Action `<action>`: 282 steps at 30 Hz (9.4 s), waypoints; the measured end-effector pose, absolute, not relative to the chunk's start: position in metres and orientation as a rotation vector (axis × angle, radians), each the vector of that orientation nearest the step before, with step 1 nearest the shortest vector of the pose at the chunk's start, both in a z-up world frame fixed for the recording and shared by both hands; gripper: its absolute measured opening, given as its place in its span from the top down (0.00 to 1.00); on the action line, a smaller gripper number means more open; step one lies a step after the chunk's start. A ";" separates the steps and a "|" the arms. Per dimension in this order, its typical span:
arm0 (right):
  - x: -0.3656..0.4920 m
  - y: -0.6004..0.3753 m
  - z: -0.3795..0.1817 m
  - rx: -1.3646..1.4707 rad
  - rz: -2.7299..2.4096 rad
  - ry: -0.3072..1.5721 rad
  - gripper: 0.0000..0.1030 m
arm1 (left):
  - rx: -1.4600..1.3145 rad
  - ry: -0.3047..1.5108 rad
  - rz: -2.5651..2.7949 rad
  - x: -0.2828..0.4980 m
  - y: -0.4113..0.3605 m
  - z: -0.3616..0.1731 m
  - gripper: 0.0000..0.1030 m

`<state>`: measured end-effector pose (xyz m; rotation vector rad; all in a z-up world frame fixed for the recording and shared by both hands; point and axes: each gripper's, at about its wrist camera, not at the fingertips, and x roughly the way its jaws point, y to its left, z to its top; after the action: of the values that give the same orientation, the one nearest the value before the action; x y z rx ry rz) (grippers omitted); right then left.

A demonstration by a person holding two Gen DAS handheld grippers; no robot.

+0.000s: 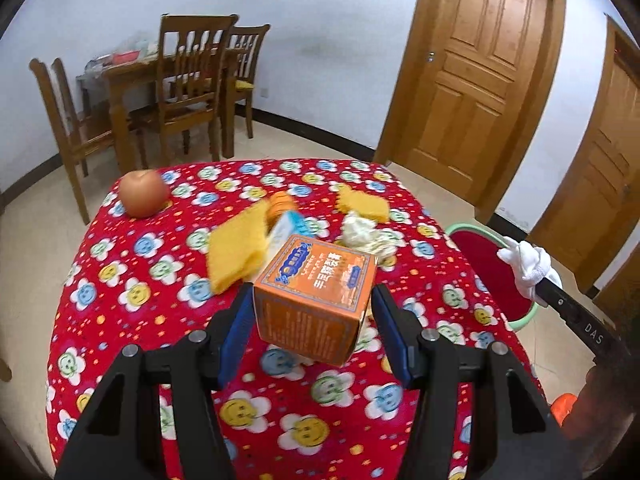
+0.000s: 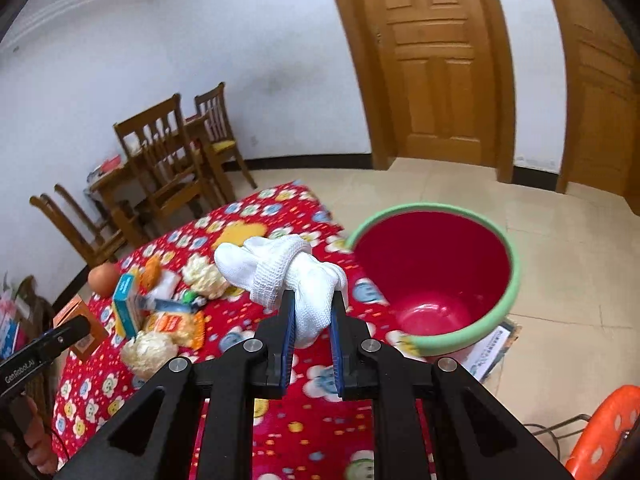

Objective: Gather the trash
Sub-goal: 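Carry the orange box and white glove over the red bucket with both grippers, then open the right gripper to drop the glove while the left gripper drops the orange box, then move the left gripper back to the table and grasp the crumpled white tissue, then grasp the crumpled white paper with the right gripper, then carry both crumpled papers over the red bucket and open both grippers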

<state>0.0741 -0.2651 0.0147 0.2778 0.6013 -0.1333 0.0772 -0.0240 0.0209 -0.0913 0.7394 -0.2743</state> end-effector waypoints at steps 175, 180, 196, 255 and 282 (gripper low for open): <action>0.071 -0.265 -0.007 0.346 -0.045 0.673 0.52 | -0.072 0.827 -0.225 0.081 -0.035 -0.019 0.46; 0.085 -0.249 -0.002 0.334 0.000 0.682 0.50 | -0.087 0.778 -0.192 0.080 -0.018 0.000 0.46; 0.182 -0.174 -0.014 0.254 0.115 0.775 0.40 | -0.139 0.743 -0.020 0.125 0.045 0.004 0.46; 0.111 -0.289 0.018 0.351 -0.106 0.609 0.76 | -0.076 0.760 -0.283 0.106 -0.055 0.017 0.46; 0.111 -0.384 -0.029 0.448 -0.263 0.660 0.68 | 0.062 0.806 -0.443 0.122 -0.174 0.006 0.45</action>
<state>0.1105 -0.3843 -0.0288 0.4476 0.6601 -0.2632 0.1223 -0.1742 0.0058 0.0621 0.8060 -0.4428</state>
